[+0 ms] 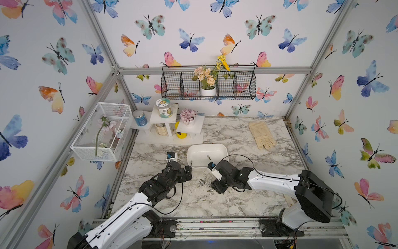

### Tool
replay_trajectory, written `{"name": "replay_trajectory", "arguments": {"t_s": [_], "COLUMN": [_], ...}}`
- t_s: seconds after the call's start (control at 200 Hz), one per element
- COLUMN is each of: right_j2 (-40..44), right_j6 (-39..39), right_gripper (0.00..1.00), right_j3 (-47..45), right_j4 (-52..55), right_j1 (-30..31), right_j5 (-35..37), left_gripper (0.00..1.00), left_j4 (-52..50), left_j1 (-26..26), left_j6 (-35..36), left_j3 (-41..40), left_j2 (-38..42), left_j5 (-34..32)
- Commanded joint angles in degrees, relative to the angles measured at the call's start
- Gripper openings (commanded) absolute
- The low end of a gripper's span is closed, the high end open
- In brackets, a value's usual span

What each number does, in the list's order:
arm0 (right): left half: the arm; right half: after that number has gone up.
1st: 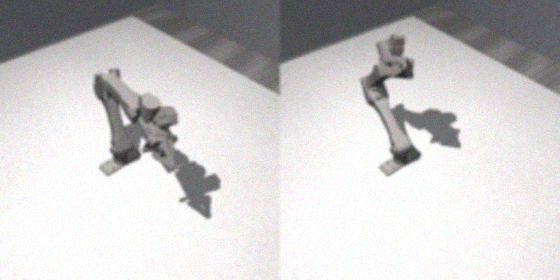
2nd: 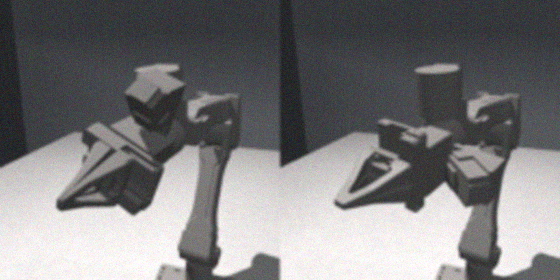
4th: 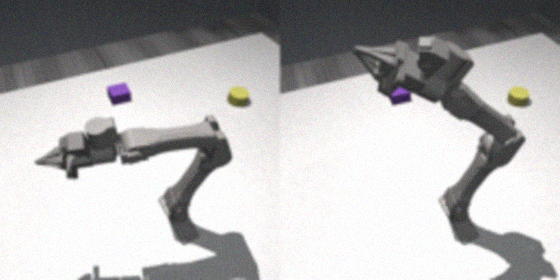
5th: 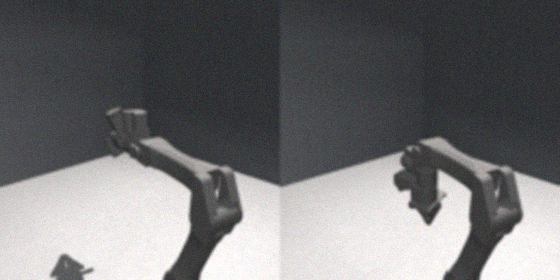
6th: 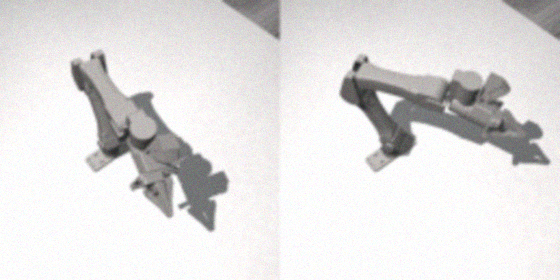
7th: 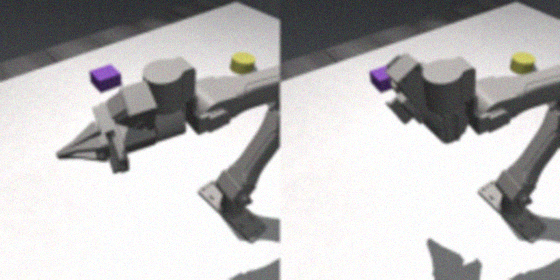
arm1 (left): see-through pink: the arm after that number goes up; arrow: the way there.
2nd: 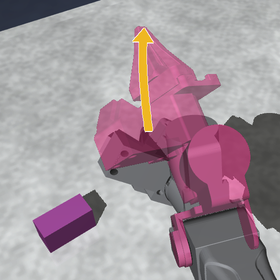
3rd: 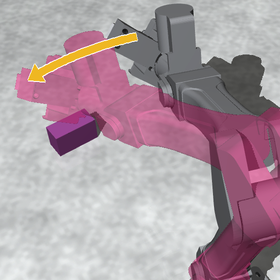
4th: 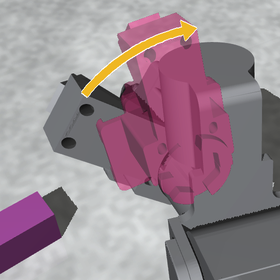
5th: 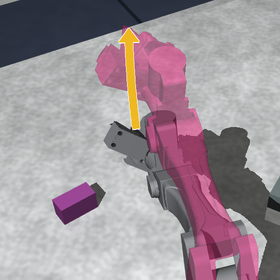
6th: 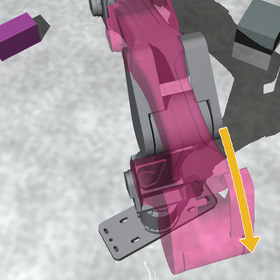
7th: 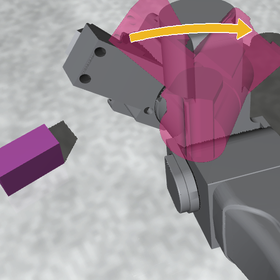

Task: Put the bit on the desktop into the storage box
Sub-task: Pick up the screwdriver bit from the center of the board.

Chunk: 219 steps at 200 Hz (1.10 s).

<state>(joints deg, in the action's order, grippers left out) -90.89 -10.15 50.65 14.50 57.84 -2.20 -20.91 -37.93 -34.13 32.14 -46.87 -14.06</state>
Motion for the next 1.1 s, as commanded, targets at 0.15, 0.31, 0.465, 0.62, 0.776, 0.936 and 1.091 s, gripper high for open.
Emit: {"name": "replay_trajectory", "arguments": {"t_s": [0.15,0.31,0.465,0.62,0.776,0.936,1.091], "right_j2": [-3.18,-4.81,-6.69,-7.54,-8.42,-9.77,-10.61], "right_j6": [3.60,4.41,4.79,4.96,5.06,5.23,5.23], "right_gripper": [0.59,0.55,0.48,0.48,0.46,0.45,0.38], "right_j3": [2.30,2.87,3.69,3.91,4.58,5.04,5.40], "right_j4": [0.98,0.53,0.27,-0.58,-0.52,-0.43,-0.62], "right_j1": [0.08,0.08,0.08,0.08,0.08,0.08,0.08], "right_j5": [3.84,4.52,3.98,4.34,5.01,5.67,5.54], "left_gripper": [0.99,0.99,0.99,0.99,0.99,0.99,0.99], "left_j4": [-1.68,-1.65,-1.49,-1.00,-0.98,-0.81,-0.56], "left_j1": [0.15,0.19,0.17,0.15,0.15,0.17,0.16], "left_j6": [0.03,0.03,0.03,0.37,0.31,0.45,0.38], "left_j3": [0.64,0.90,1.26,1.52,1.52,1.48,1.17], "left_j2": [1.08,0.90,0.25,-0.26,-0.54,-0.59,-0.63], "left_j5": [-2.69,-2.66,-2.46,-2.18,-2.15,-2.16,-1.89]}}
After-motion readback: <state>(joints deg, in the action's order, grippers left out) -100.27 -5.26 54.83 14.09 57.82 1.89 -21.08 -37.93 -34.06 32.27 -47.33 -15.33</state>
